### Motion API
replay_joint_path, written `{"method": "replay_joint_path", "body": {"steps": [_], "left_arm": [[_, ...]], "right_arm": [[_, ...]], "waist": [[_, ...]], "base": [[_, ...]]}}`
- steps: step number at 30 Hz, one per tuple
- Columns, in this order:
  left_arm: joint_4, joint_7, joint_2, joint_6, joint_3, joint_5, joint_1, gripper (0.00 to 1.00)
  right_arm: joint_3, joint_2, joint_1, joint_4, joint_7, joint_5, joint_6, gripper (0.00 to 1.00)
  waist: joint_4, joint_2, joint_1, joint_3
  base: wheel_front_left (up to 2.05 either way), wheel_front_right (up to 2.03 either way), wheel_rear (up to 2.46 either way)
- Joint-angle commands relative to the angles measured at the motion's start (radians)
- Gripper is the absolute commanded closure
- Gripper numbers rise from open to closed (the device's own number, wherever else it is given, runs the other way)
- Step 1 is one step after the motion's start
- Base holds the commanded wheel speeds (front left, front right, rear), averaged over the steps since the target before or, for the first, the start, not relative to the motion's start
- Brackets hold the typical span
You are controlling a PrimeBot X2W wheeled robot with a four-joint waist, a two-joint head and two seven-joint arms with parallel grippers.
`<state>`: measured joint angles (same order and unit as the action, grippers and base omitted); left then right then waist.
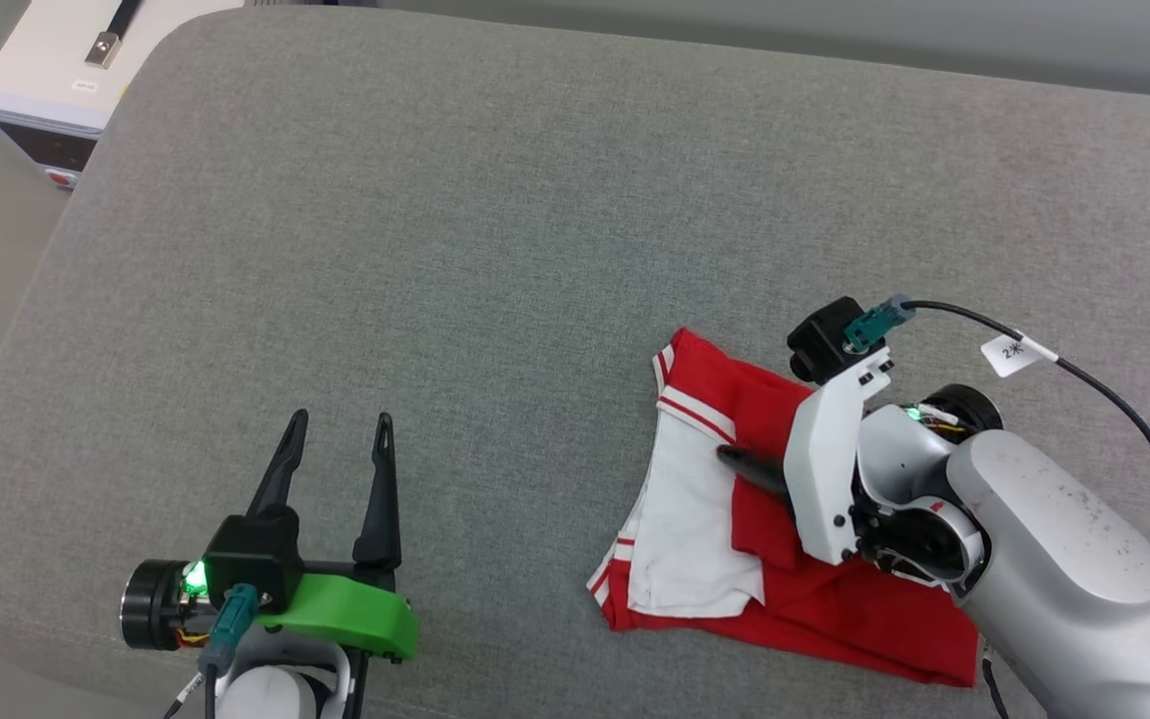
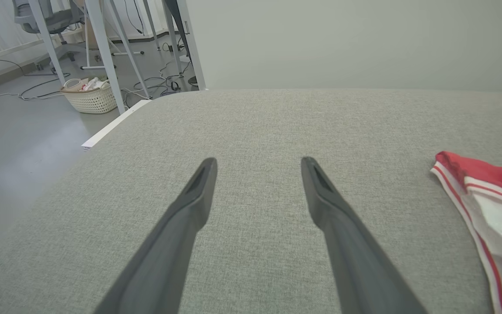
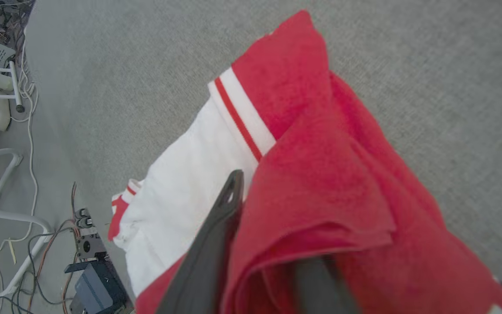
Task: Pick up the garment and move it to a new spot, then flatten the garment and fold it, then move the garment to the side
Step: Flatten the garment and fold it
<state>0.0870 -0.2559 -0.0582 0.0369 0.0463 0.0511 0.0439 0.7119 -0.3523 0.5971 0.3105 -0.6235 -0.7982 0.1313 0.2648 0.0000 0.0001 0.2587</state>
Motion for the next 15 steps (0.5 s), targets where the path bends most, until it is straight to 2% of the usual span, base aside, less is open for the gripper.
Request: {"method": "replay_joint_path", "body": {"steps": [1,6,9,15], "left_arm": [[0.001,-0.006,0.006,0.001,-0.004,0.003,0.012,0.00],[-0.004,-0.006,0.006,0.006,-0.016,-0.005,-0.007,0.00],[-0.012,-0.006,0.006,0.010,-0.022,-0.010,-0.018,0.00],[-0.029,-0.006,0.004,0.010,-0.034,-0.019,-0.046,0.00]], "right_arm": [[0.003,-0.005,0.006,-0.022,0.034,-0.014,-0.001,0.00],[-0.031,-0.068,-0.027,-0.136,0.141,-0.029,-0.001,0.00],[-0.085,-0.109,-0.062,-0.207,0.209,-0.015,-0.001,0.00],[-0.240,-0.151,-0.169,-0.299,0.392,0.139,-0.001,0.00]], "waist": [[-0.011,0.0000,-0.0001,-0.016],[-0.042,0.0000,-0.0001,-0.056],[-0.062,0.0000,-0.0001,-0.077],[-0.113,0.0000,-0.0001,-0.117]], "base": [[0.00,0.00,0.00],[0.00,0.00,0.00],[0.00,0.00,0.00],[0.00,0.00,0.00]]}}
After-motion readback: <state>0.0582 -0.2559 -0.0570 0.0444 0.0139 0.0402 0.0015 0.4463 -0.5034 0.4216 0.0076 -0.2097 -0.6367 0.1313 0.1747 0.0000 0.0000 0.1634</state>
